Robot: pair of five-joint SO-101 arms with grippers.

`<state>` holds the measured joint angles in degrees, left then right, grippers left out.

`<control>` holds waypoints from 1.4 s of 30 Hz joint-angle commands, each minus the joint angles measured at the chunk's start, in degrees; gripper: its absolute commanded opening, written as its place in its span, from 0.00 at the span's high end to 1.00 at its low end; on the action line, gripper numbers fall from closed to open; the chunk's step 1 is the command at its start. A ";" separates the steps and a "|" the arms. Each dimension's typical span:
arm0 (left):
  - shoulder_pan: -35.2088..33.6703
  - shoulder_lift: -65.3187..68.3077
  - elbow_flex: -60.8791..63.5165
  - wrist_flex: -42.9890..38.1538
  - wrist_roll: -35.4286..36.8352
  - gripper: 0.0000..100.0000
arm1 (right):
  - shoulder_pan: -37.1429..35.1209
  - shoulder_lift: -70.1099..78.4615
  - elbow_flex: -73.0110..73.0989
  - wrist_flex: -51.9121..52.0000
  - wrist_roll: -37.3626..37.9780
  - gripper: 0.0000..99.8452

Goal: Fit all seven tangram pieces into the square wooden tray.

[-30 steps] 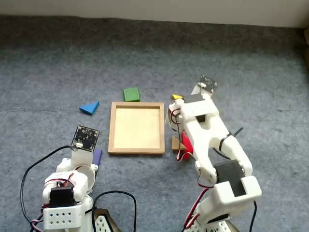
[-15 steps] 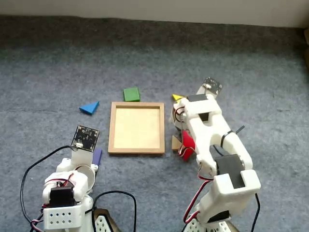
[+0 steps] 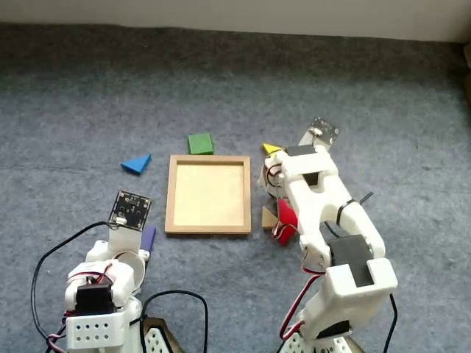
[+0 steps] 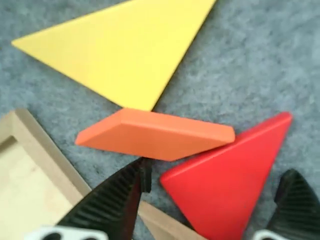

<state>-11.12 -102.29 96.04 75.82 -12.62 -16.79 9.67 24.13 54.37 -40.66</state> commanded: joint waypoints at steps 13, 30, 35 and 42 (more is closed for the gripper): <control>-0.22 -1.45 1.10 0.26 0.18 0.99 | 0.40 -0.84 -0.57 3.47 -0.44 0.62; -0.22 -1.45 1.10 0.26 0.18 0.99 | 0.57 -0.84 0.22 3.47 -0.62 0.62; -0.22 -1.45 1.10 0.26 0.18 0.99 | 0.31 -0.84 1.19 3.30 -0.53 0.62; -0.22 -1.45 1.10 0.26 0.18 0.99 | 0.40 -0.84 1.27 3.47 -0.35 0.62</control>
<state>-11.12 -102.29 96.04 75.82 -12.62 -16.79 9.58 25.27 57.19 -40.66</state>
